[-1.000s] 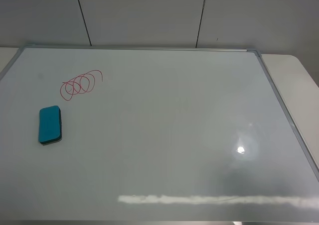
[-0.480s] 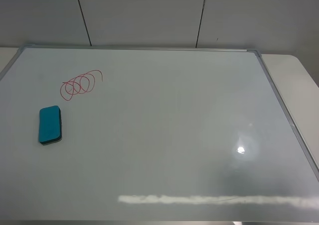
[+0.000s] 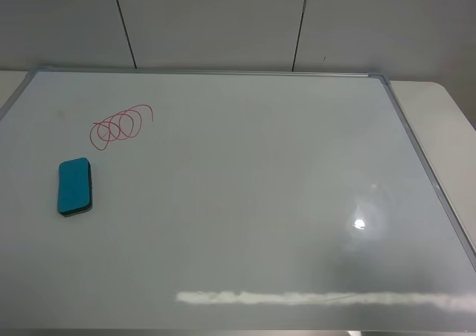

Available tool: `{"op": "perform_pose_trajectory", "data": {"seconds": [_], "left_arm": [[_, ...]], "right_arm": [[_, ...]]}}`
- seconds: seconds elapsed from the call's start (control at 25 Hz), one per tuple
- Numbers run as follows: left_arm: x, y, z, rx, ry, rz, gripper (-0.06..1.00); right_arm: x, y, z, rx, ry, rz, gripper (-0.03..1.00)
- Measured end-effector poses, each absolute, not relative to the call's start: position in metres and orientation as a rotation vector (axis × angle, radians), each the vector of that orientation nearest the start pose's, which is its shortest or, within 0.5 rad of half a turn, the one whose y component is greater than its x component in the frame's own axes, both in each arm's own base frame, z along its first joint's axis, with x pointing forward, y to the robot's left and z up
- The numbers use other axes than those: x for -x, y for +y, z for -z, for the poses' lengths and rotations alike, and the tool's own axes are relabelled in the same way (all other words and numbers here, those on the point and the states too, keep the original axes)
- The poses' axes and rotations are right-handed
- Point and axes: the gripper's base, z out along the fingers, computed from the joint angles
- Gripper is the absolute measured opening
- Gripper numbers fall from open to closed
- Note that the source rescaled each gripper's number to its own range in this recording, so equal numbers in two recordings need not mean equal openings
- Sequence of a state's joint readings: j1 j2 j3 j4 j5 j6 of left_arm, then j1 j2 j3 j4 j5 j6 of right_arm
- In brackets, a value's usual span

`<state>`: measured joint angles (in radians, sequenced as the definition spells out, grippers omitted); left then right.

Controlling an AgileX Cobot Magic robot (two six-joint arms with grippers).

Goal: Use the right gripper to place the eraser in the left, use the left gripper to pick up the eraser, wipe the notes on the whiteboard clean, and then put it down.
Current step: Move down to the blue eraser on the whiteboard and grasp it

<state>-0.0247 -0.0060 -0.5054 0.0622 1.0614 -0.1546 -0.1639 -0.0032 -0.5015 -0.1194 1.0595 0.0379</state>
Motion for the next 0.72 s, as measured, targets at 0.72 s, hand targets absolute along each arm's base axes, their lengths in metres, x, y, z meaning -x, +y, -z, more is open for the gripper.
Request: {"op": "perform_pose_trajectory", "data": {"seconds": [0.72], "left_arm": [[-0.074,0.010,-0.319,0.102,2.170,-0.102,0.80]], "right_arm": [[0.007,-0.008,-0.278,-0.211,2.029,0.222,1.00]]}}
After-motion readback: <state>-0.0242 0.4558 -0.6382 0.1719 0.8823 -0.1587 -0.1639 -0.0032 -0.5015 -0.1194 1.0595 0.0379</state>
